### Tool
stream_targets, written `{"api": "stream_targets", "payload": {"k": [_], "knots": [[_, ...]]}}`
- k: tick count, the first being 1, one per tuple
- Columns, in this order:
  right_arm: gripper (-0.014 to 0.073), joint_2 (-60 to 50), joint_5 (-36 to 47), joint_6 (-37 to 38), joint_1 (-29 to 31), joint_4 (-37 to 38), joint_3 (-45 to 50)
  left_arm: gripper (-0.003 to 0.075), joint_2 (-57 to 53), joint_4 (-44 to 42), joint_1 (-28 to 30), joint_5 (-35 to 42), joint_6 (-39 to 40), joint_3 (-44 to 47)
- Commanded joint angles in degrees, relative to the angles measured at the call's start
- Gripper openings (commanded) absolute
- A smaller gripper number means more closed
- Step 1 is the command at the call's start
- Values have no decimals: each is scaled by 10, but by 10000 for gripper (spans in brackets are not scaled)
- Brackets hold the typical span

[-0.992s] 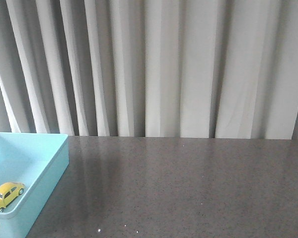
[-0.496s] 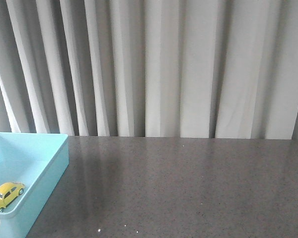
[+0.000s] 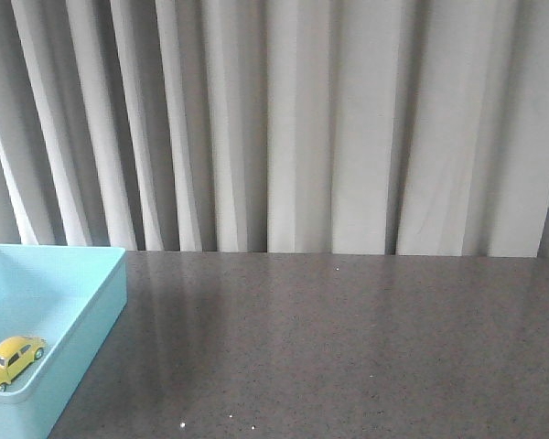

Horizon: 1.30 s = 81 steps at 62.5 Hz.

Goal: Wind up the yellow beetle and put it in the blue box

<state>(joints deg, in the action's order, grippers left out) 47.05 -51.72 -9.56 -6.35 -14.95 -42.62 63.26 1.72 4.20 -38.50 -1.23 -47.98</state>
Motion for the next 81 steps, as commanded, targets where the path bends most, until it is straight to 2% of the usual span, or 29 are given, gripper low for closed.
{"api": "stream_targets", "payload": {"k": [1, 22, 32, 43, 58, 81], "knots": [[-7, -5, 25, -4, 1, -6, -15, 13, -95, -1, -4, 63, 1, 45], [-7, -5, 25, -4, 1, -7, -15, 13, -471, 1, -4, 281, 2, 327], [-7, -5, 25, -4, 1, -7, -15, -1, -575, 1, -29, 352, 6, 423], [-7, -5, 23, -4, 1, -7, -15, -7, -623, 2, -32, 421, 9, 491], [-7, -5, 21, -4, 1, -7, -15, -7, -647, 1, -55, 409, 16, 489], [-7, -5, 20, -4, 1, -7, -15, -5, -647, 1, -55, 408, 16, 489]]}}
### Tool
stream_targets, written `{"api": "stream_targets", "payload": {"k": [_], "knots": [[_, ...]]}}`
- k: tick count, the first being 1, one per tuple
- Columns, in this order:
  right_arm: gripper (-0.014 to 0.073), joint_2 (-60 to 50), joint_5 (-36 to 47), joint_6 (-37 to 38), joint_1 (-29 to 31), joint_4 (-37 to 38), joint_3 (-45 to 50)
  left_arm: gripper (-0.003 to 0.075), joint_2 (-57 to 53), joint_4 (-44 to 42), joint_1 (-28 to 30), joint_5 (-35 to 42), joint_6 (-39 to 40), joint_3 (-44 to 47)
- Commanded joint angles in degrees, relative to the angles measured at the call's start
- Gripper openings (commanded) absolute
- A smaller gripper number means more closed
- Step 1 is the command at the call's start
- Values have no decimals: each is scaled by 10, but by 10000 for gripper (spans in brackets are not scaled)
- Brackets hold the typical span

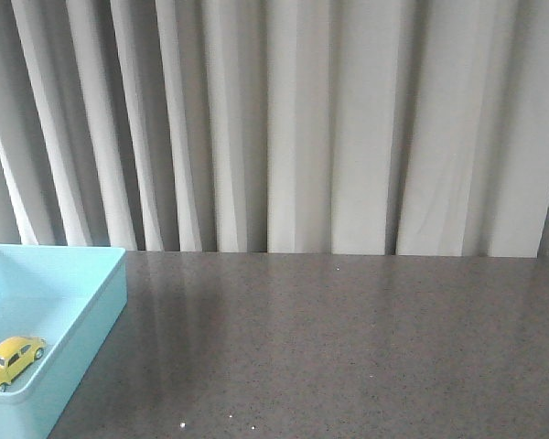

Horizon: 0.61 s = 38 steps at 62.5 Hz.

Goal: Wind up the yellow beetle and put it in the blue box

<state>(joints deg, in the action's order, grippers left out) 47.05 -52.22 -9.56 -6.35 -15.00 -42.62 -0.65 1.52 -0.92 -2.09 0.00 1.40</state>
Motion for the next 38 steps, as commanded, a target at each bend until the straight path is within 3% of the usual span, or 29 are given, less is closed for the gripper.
{"api": "stream_targets", "payload": {"k": [1, 23, 38], "knots": [[-7, -5, 25, -4, 1, -7, -15, -5, -8, 3, -4, 44, 3, -5], [-7, -9, 26, -4, 0, -7, -15, -5, -8, 3, -4, 44, 3, -5], [-7, -125, 98, -7, 38, 65, 10, -5, -8, 3, -4, 44, 3, -5]]}}
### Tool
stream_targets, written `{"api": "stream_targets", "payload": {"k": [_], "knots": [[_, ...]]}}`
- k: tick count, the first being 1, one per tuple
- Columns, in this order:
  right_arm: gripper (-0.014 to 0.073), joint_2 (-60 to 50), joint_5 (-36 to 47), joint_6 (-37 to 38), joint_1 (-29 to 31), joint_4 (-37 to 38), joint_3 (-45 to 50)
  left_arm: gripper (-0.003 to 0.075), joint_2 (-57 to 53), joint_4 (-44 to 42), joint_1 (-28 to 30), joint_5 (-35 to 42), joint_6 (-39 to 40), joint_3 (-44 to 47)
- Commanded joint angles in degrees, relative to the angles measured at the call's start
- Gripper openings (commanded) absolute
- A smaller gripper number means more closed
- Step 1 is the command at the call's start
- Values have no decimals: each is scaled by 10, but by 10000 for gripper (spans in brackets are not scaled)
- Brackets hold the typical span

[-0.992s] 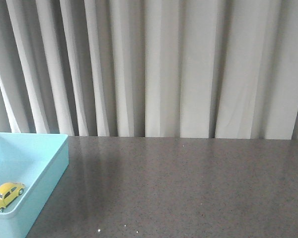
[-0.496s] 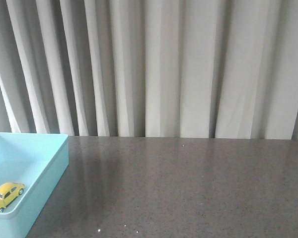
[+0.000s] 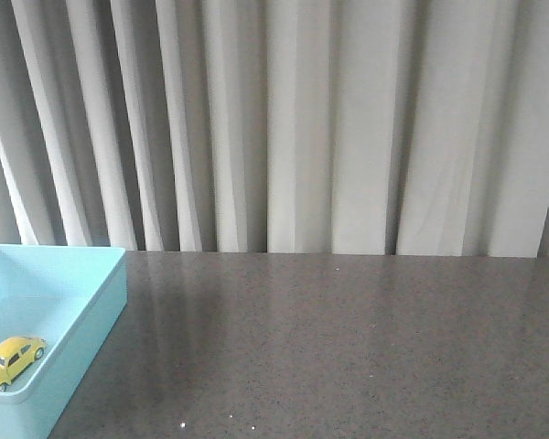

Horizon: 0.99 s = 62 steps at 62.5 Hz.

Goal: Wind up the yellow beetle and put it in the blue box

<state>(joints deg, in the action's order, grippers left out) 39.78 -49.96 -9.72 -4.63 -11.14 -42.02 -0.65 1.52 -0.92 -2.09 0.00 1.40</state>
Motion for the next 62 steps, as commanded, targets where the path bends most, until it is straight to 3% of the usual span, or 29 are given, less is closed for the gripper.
{"api": "stream_targets", "payload": {"k": [1, 12, 28, 47, 62], "knots": [[-7, -62, 92, -6, 25, 30, 13, -5, -8, 3, -4, 44, 3, -5], [-7, -192, 241, -6, 67, 29, 126, -5, -8, 3, -4, 44, 3, -5], [-7, -374, 383, -5, 77, 16, 322, -5, -8, 3, -4, 44, 3, -5], [-7, -409, 492, -4, 77, 15, 431, -5, -8, 3, -4, 44, 3, -5], [-6, -411, 518, 136, 77, 162, 438, -5, -8, 3, -4, 44, 3, -5]]}}
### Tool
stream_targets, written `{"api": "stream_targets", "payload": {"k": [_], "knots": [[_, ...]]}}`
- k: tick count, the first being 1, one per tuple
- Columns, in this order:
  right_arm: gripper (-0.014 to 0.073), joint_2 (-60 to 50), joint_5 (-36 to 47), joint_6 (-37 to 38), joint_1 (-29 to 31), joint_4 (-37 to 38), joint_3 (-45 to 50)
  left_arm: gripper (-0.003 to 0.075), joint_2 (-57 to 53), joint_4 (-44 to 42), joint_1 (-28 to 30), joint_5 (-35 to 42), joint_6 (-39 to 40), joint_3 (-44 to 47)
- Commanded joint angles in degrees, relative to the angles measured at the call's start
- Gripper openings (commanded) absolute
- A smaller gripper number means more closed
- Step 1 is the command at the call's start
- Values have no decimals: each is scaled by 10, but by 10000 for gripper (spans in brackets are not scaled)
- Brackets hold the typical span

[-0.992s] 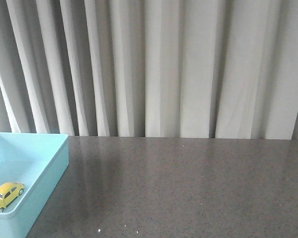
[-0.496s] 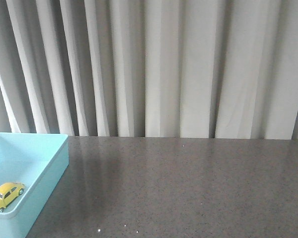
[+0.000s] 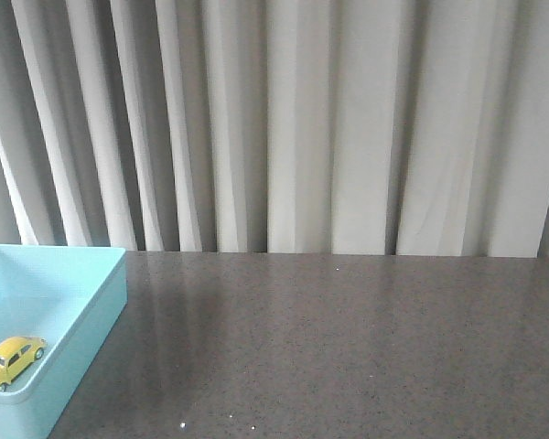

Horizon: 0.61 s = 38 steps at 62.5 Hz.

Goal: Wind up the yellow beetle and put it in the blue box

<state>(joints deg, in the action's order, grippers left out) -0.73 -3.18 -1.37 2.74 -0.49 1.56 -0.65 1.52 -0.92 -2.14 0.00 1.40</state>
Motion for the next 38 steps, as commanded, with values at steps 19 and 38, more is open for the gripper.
{"api": "stream_targets", "payload": {"k": [19, 38], "knots": [[-6, -5, 49, 52, 3, 48, 3, -5, -8, 3, -4, 44, 3, -5], [-6, -5, 48, 53, 3, 48, 3, -5, -8, 3, -4, 44, 3, -5]]}}
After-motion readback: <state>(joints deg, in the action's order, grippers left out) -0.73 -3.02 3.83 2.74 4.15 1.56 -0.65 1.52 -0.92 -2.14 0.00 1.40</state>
